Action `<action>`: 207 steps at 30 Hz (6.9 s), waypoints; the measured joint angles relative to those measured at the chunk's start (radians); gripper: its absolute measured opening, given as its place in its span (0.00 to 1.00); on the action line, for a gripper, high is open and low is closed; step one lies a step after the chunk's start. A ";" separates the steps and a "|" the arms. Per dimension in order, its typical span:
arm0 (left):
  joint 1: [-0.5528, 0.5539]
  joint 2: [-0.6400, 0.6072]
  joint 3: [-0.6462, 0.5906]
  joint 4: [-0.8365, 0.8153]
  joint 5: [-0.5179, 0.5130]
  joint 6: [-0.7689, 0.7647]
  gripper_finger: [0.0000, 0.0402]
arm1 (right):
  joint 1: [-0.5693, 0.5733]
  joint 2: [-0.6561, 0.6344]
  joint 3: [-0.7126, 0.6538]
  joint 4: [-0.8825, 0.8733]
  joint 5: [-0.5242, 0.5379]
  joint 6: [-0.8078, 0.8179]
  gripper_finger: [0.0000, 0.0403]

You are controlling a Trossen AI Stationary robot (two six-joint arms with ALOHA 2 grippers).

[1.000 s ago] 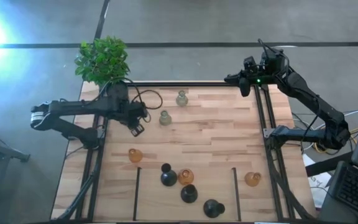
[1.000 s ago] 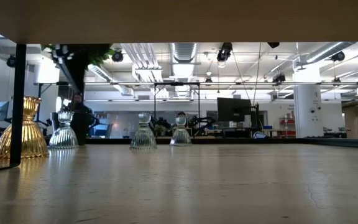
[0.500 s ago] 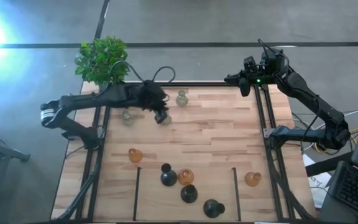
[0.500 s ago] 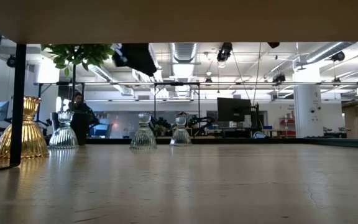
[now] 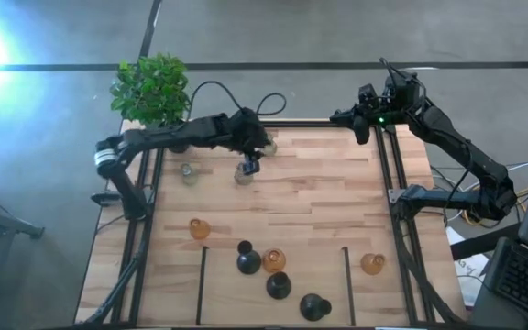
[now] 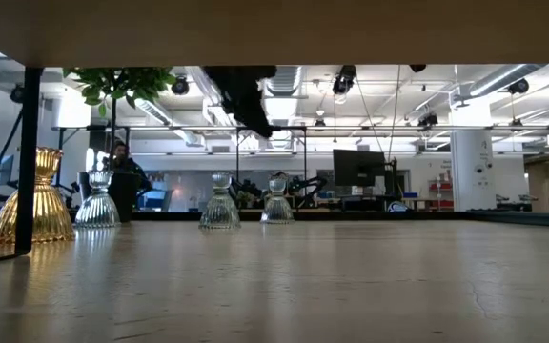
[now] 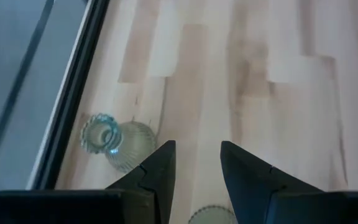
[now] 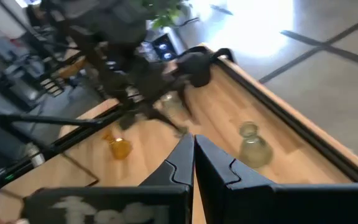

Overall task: Pick & Place candle stick holders
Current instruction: Adjust the top transparent glass candle holder

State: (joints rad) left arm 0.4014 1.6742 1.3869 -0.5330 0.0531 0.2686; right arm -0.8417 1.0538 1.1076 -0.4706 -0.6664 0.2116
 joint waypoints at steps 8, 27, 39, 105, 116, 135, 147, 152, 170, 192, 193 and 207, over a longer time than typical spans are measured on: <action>0.005 0.107 0.134 -0.028 -0.074 -0.162 0.33 | 0.000 0.000 0.000 0.001 -0.057 -0.026 0.02; 0.009 0.273 0.320 -0.242 -0.120 -0.259 0.72 | 0.000 0.000 -0.001 -0.002 -0.149 -0.144 0.02; 0.001 0.275 0.330 -0.278 -0.134 -0.152 0.76 | -0.001 0.002 -0.001 -0.003 -0.147 -0.087 0.02; 0.003 0.330 0.343 -0.271 -0.173 -0.033 0.76 | -0.001 0.027 -0.001 0.065 -0.090 0.180 0.02; 0.004 0.330 0.343 -0.264 -0.164 -0.030 0.76 | -0.001 0.027 -0.001 0.064 -0.086 0.182 0.02; -0.002 0.336 0.386 -0.337 -0.098 -0.104 0.76 | 0.000 0.027 -0.001 0.064 -0.072 0.189 0.02; 0.072 0.331 0.494 -0.407 -0.007 -0.293 0.71 | 0.000 0.026 -0.001 0.063 -0.075 0.189 0.02; 0.142 0.331 0.511 -0.422 0.010 -0.408 0.70 | 0.000 0.026 -0.001 0.063 -0.074 0.186 0.02; 0.178 0.355 0.509 -0.451 0.007 -0.417 0.70 | 0.000 0.026 -0.001 0.064 -0.067 0.186 0.02; 0.163 0.418 0.623 -0.533 0.038 -0.383 0.70 | 0.000 0.027 -0.001 0.065 -0.067 0.183 0.02; 0.163 0.418 0.623 -0.533 0.038 -0.383 0.70 | 0.000 0.027 -0.001 0.065 -0.066 0.183 0.02; 0.162 0.418 0.622 -0.533 0.069 -0.386 0.65 | 0.000 0.028 -0.001 0.064 -0.067 0.179 0.02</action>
State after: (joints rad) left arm 0.5632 2.0918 2.0090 -1.0664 0.1223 -0.1173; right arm -0.8421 1.0817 1.1069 -0.4061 -0.7335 0.3908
